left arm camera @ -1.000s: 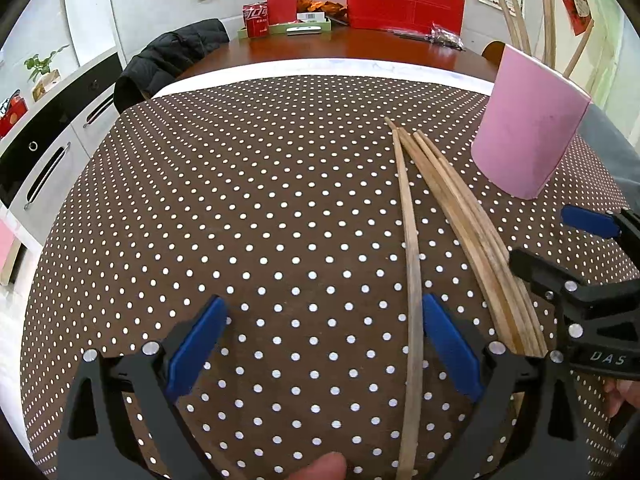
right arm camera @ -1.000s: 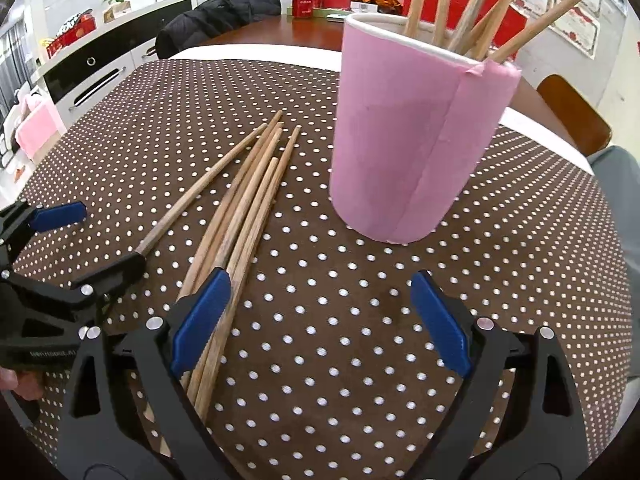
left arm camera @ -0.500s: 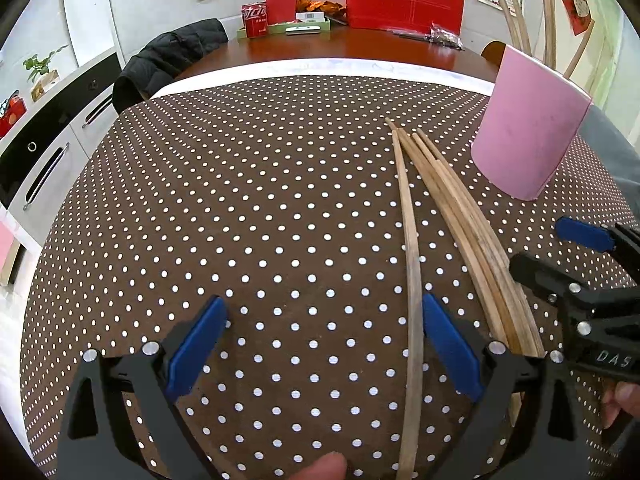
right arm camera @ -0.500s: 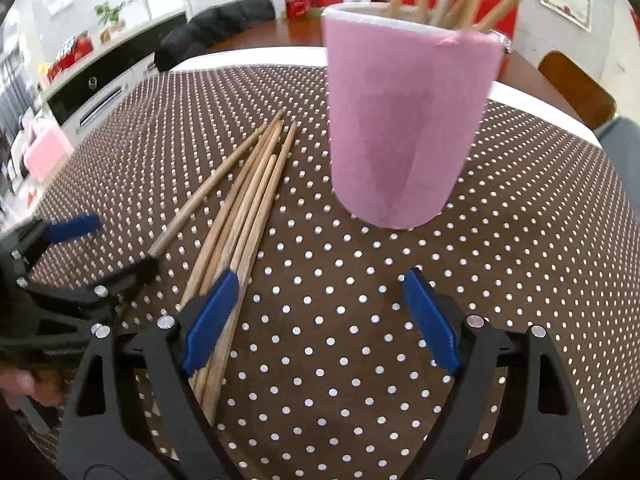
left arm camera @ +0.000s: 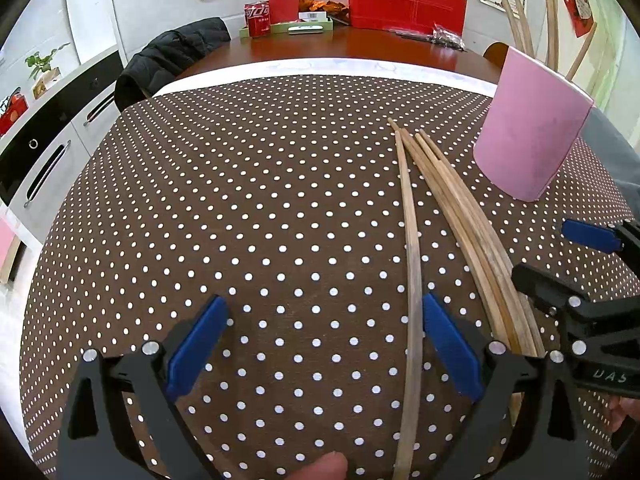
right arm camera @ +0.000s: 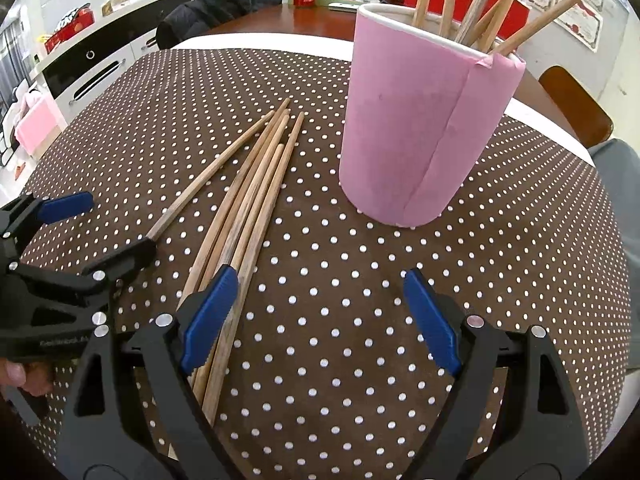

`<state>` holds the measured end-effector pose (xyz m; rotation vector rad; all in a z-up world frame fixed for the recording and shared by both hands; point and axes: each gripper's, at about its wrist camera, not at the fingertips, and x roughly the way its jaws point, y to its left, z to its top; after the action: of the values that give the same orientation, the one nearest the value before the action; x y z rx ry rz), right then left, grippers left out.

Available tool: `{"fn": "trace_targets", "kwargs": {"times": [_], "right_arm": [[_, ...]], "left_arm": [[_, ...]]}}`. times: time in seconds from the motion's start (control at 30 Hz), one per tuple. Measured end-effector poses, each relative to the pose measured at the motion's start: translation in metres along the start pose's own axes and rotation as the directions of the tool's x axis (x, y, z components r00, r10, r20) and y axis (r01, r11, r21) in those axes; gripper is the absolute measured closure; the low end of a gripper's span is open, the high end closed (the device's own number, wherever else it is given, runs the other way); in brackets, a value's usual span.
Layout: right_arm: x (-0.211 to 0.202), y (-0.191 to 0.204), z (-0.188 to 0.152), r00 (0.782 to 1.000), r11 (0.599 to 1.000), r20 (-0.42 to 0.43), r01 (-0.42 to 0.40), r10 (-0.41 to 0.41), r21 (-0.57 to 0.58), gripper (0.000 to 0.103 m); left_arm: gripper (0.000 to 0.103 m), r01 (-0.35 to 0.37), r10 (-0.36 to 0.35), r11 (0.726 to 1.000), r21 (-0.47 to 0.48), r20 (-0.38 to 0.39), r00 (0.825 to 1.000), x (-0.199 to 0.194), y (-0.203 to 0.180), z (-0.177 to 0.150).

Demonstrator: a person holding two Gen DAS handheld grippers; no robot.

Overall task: Organize utensils
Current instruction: 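Close the left tool on a chopstick while the right tool grasps another chopstick, then raise both chopsticks above the pink cup and open both tools to release them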

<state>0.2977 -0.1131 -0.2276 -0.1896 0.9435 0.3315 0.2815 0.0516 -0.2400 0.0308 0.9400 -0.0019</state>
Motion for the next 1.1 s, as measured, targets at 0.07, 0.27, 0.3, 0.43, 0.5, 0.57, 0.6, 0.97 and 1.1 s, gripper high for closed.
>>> {"fn": "trace_targets", "kwargs": {"times": [0.07,0.27,0.3,0.43,0.5,0.57,0.6,0.97,1.1], "right_arm": [[-0.001,-0.001,-0.002,1.000,1.000,-0.001,-0.002,0.002,0.001,0.020],[0.008,-0.004,0.000,1.000,1.000,0.007,0.019,-0.019,0.011,0.020],[0.007,-0.005,-0.001,1.000,1.000,0.008,0.020,-0.020,0.012,0.020],[0.003,-0.010,-0.004,0.999,1.000,0.034,-0.007,0.006,0.028,0.032],[0.005,-0.011,-0.002,0.999,1.000,0.041,-0.013,0.012,0.023,0.036],[0.007,-0.008,0.004,0.999,0.999,0.046,-0.031,0.030,0.017,0.044],[0.009,-0.008,0.007,0.998,0.999,0.051,-0.035,0.034,0.014,0.049],[0.016,0.000,0.021,0.991,0.992,0.055,-0.122,0.121,0.019,0.097],[0.003,-0.013,0.008,0.975,0.976,0.113,-0.199,0.189,0.088,0.097]], "left_arm": [[0.007,-0.002,0.002,1.000,-0.003,-0.001,1.000,0.000,0.000,0.000],[0.007,-0.006,0.006,1.000,-0.008,-0.005,1.000,0.000,0.005,-0.001],[0.007,-0.005,0.005,1.000,-0.006,-0.004,1.000,0.000,0.005,-0.001],[0.007,-0.002,0.002,1.000,0.013,-0.016,1.000,0.003,0.002,0.004],[0.007,-0.004,0.004,0.999,0.035,-0.017,1.000,0.006,-0.003,0.013],[0.007,-0.006,0.007,0.998,0.061,-0.011,1.000,0.009,-0.007,0.023],[0.007,-0.008,0.009,0.997,0.072,-0.012,1.000,0.011,-0.008,0.027],[0.097,0.143,-0.136,0.979,0.149,-0.056,0.989,0.018,-0.027,0.049],[0.097,0.163,-0.161,0.983,0.088,-0.027,0.987,0.011,-0.019,0.038]]}}
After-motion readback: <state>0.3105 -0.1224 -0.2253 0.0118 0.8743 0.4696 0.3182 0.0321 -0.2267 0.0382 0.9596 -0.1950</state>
